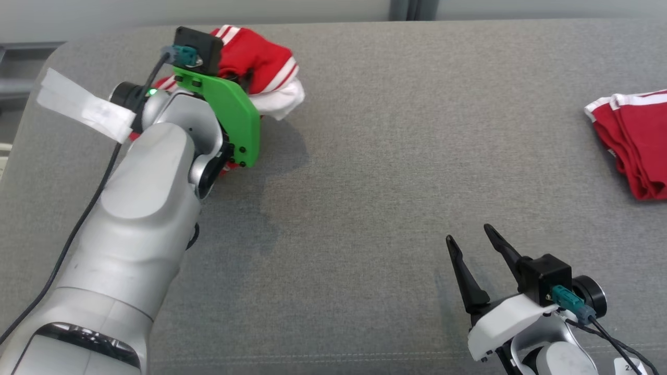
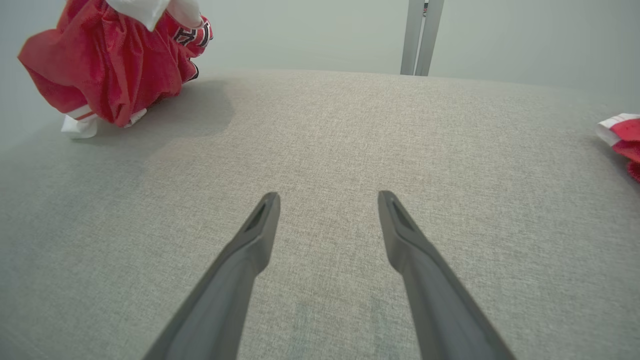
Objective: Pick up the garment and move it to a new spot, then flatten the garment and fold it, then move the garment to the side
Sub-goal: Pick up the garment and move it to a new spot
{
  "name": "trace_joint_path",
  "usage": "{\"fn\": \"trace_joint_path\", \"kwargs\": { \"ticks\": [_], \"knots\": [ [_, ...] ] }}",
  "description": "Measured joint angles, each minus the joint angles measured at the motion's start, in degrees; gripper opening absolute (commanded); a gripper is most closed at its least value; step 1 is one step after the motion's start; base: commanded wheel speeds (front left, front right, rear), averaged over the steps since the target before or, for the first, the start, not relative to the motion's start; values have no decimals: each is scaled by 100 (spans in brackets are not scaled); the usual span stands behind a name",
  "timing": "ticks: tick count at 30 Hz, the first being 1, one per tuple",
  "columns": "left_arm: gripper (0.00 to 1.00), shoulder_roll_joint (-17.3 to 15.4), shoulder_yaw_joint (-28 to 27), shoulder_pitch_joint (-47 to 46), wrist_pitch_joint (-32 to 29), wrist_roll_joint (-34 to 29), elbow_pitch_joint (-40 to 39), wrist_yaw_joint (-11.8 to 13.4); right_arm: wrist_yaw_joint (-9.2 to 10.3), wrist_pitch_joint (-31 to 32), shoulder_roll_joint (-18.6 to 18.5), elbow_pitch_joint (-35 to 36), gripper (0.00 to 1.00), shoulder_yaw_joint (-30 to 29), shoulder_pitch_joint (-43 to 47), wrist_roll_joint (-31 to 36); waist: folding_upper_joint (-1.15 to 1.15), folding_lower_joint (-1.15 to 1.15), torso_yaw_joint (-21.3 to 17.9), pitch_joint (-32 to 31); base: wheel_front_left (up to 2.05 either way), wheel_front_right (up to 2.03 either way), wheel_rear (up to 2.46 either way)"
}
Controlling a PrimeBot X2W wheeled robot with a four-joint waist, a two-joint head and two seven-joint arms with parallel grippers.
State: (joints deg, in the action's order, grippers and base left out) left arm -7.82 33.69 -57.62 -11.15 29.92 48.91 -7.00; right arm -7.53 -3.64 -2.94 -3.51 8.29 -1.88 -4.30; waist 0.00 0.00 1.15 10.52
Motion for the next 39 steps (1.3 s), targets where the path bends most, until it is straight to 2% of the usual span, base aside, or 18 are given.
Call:
{"fn": "trace_joint_path", "kwargs": {
  "ticks": [6, 16, 19, 23, 30, 36, 39],
  "knots": [
    [0, 244, 235, -8, 246, -26, -307, -11, 0, -36, 1, -126, 100, 49, 94, -76, 0, 0, -282, -281, 0, 0, 0],
    [0, 482, 570, 59, 991, 299, -835, -29, 0, -88, 4, -216, 100, 165, 163, -216, 0, 0, -1081, -619, 0, 0, 0],
    [0, 486, 762, 100, 1126, 784, -1171, -30, 0, -111, 4, -222, 100, 151, 168, -240, 0, 0, -1296, -670, 0, 0, 0],
    [0, 522, 1155, 191, 1156, 1026, -1316, -27, 0, -159, 3, -232, 100, 138, 165, -261, 0, 0, -1495, -690, 0, 0, 0],
    [0, 478, 1358, 530, 1300, 1051, -605, 199, 0, -229, 4, -277, 100, 135, 103, -316, 0, 0, -1501, -555, 0, 0, 0],
    [0, 154, 1416, 884, 1340, 990, 342, 359, 0, -278, 5, -341, 100, 154, 28, -345, 0, 0, -1448, -451, 0, 0, 0],
    [0, 58, 1315, 955, 1472, 1000, 710, 572, 0, -294, 4, -354, 100, 120, 3, -353, 0, 0, -1392, -426, 0, 0, 0]
  ]
}}
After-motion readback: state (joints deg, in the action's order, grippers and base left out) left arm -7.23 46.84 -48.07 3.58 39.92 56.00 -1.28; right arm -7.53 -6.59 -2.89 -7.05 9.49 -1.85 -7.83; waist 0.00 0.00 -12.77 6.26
